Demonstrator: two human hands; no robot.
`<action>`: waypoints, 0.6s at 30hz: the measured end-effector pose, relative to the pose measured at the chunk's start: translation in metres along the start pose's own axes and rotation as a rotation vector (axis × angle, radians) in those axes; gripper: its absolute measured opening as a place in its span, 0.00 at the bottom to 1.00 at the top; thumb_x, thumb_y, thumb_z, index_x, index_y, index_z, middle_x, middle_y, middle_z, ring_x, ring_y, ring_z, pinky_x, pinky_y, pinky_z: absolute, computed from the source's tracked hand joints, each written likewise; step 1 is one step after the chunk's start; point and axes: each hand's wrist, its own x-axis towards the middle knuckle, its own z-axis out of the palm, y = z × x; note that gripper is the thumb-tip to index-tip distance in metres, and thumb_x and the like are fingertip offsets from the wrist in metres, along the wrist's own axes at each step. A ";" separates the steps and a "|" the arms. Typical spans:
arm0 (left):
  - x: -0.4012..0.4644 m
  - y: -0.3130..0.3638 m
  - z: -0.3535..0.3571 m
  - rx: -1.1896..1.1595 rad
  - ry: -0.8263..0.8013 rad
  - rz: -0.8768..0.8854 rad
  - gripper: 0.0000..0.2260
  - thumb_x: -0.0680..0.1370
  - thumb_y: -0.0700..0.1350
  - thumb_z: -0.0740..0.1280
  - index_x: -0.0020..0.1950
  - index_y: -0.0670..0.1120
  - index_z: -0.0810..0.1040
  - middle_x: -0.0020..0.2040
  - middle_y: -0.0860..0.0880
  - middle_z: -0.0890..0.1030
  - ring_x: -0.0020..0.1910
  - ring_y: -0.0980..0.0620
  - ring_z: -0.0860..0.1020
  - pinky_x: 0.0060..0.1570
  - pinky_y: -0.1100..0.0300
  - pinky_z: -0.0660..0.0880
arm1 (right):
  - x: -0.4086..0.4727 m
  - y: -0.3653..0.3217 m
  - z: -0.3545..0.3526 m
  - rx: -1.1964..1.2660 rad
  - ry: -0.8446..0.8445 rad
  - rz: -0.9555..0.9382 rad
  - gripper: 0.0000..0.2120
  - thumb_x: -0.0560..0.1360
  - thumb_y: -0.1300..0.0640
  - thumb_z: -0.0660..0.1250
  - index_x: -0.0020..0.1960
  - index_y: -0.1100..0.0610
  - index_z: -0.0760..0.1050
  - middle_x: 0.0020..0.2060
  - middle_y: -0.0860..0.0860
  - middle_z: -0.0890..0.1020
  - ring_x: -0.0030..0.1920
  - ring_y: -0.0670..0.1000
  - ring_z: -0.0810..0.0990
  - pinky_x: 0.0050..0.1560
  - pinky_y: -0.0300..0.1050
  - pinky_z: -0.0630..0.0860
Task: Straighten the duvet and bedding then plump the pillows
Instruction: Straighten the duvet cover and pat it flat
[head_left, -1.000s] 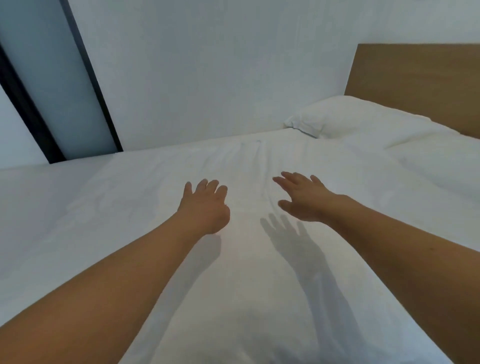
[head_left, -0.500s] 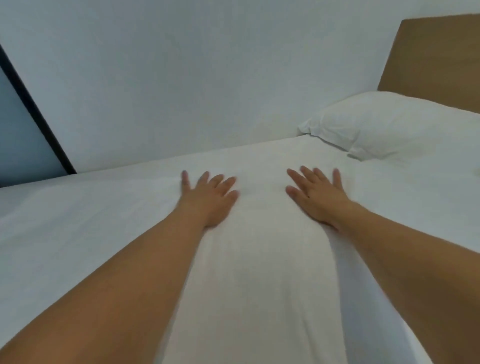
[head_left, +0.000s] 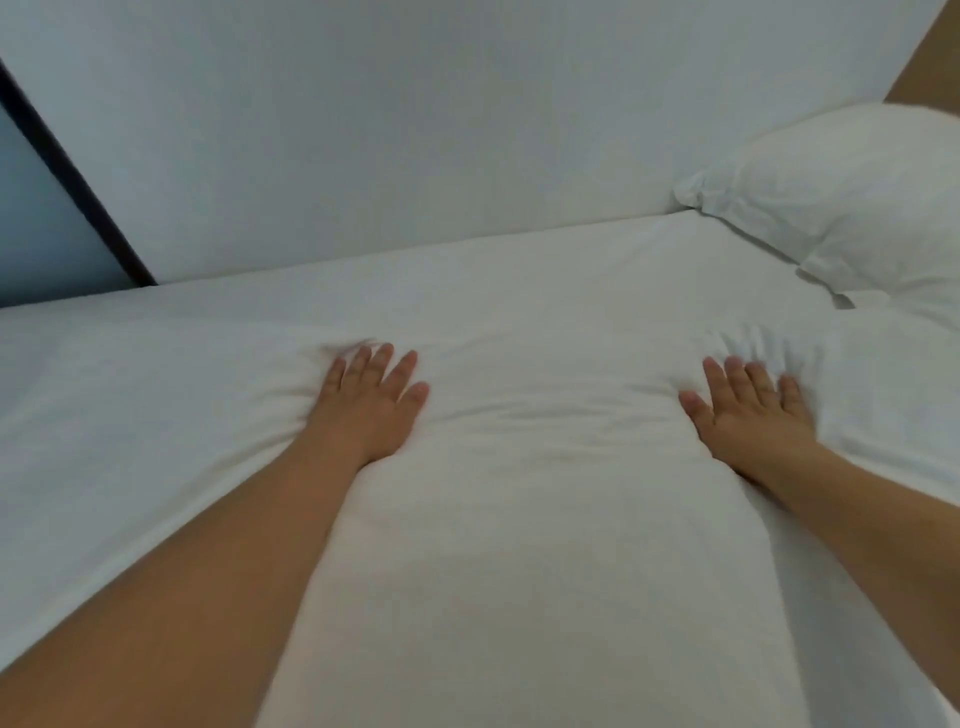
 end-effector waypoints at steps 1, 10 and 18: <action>-0.013 -0.004 -0.010 0.033 -0.053 0.001 0.27 0.81 0.62 0.41 0.80 0.57 0.43 0.80 0.51 0.43 0.79 0.49 0.42 0.75 0.48 0.36 | -0.003 -0.010 -0.013 0.075 -0.067 0.086 0.33 0.80 0.38 0.42 0.80 0.53 0.45 0.79 0.53 0.48 0.79 0.54 0.45 0.76 0.57 0.41; -0.216 -0.115 -0.037 0.153 -0.015 -0.205 0.31 0.74 0.70 0.31 0.75 0.63 0.31 0.77 0.56 0.32 0.76 0.50 0.31 0.66 0.31 0.29 | -0.204 -0.193 -0.070 0.404 0.000 -0.380 0.31 0.82 0.41 0.47 0.80 0.49 0.41 0.79 0.48 0.41 0.79 0.50 0.40 0.75 0.56 0.36; -0.314 -0.173 -0.026 -0.041 -0.208 -0.361 0.34 0.73 0.74 0.36 0.75 0.65 0.33 0.78 0.57 0.33 0.76 0.47 0.32 0.65 0.24 0.37 | -0.326 -0.226 -0.026 0.236 -0.088 -0.316 0.32 0.81 0.40 0.43 0.80 0.53 0.43 0.79 0.52 0.43 0.79 0.54 0.40 0.76 0.58 0.37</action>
